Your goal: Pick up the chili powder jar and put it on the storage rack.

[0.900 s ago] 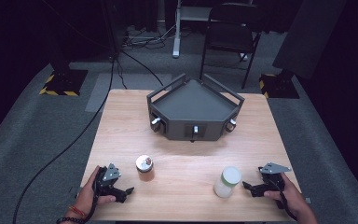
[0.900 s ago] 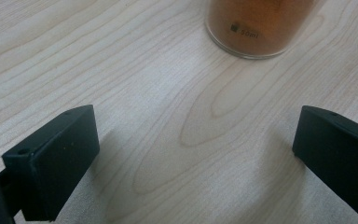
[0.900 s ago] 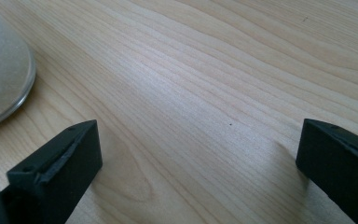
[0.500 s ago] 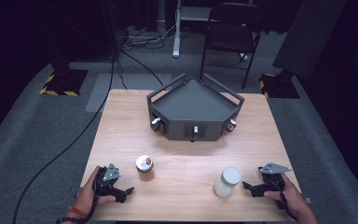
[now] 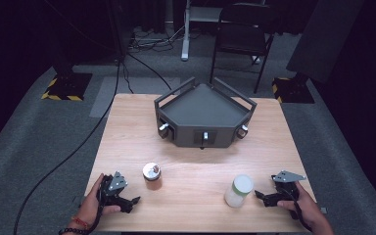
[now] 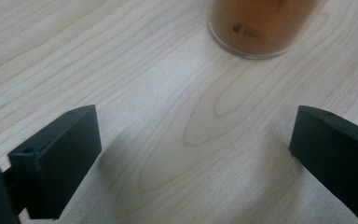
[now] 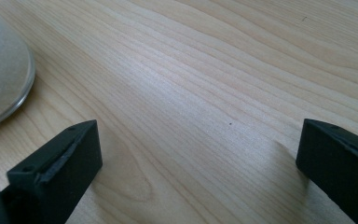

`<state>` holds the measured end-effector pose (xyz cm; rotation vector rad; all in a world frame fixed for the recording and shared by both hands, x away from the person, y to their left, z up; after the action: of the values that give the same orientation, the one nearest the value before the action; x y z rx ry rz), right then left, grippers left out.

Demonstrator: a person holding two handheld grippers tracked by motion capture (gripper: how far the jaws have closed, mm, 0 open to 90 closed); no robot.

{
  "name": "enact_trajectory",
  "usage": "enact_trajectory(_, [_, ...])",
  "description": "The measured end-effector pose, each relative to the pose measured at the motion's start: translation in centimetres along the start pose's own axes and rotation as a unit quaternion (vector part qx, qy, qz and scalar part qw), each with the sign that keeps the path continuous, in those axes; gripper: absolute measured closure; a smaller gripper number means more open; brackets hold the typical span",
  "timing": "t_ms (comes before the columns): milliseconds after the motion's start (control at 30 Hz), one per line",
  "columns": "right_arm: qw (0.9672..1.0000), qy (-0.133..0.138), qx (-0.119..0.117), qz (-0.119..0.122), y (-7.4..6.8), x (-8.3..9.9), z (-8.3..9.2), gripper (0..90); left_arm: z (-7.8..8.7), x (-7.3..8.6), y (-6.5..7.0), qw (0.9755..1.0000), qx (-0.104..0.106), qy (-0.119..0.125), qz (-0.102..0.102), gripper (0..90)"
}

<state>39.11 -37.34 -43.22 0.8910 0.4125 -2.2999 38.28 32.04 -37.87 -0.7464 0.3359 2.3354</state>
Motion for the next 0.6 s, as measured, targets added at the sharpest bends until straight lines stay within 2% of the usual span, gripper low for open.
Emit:
enact_trajectory(467, [1.0,0.0,0.0,0.0,0.0,0.0,0.0,0.0,1.3,-0.3,0.6,0.9991,-0.004,0.043,0.006,1.5])
enact_trajectory(600, [1.0,0.0,0.0,0.0,0.0,0.0,0.0,0.0,1.5,-0.6,0.7,0.999,-0.003,0.045,-0.002,1.5])
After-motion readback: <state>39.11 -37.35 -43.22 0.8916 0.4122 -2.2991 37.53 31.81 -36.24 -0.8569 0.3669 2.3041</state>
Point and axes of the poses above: each handheld gripper's, and its own axes: z roughly backward along the jaws, x roughly out of its underside, y roughly to its right, the point moved 2 cm from there along -z, roughly forward along the jaws, and after that the axes turned 4 degrees about z, right-handed, at the moved point
